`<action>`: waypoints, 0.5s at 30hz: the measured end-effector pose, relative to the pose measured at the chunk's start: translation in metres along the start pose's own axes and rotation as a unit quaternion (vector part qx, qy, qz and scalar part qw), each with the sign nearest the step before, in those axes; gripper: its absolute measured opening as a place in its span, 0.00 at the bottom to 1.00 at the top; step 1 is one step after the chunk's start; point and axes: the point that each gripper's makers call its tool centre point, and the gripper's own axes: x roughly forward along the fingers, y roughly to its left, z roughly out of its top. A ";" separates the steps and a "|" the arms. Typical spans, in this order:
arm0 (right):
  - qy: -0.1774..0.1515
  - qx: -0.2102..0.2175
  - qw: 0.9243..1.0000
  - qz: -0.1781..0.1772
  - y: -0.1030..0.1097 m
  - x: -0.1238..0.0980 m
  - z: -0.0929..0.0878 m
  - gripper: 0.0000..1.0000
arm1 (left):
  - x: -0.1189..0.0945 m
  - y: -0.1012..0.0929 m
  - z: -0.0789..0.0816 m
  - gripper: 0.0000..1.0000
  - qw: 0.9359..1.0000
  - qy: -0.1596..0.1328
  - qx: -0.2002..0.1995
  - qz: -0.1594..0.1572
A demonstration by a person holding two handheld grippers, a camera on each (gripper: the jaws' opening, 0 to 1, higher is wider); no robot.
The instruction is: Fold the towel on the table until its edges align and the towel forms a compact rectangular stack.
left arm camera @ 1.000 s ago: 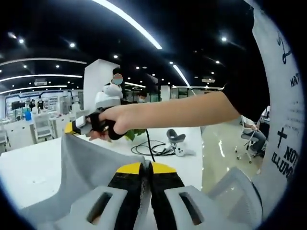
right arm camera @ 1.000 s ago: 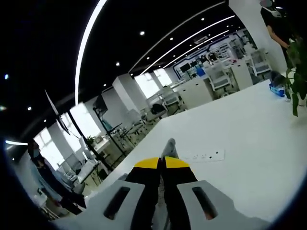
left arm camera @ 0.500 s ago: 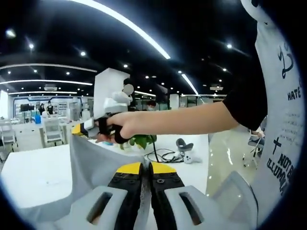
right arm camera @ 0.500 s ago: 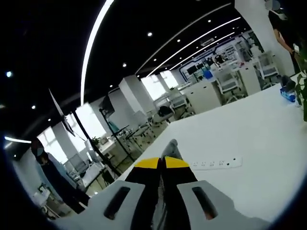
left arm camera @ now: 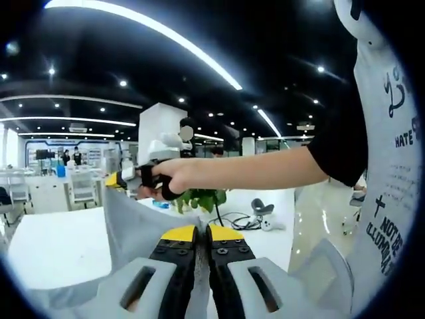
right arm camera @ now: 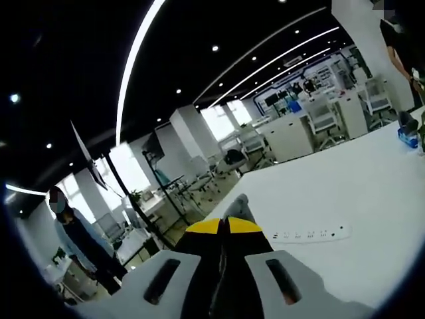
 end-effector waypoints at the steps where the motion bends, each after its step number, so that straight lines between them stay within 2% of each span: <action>1: 0.000 0.000 1.000 0.001 0.001 0.001 0.000 0.00 | -0.003 0.002 0.001 0.05 1.000 -0.001 0.000 0.002; 7: 0.002 -0.002 1.000 0.010 0.019 0.015 -0.002 0.00 | -0.021 0.014 0.006 0.05 1.000 -0.006 0.004 0.019; 15: 0.015 -0.010 1.000 0.025 0.042 0.034 -0.012 0.00 | -0.048 0.031 0.006 0.05 0.999 -0.006 0.001 0.049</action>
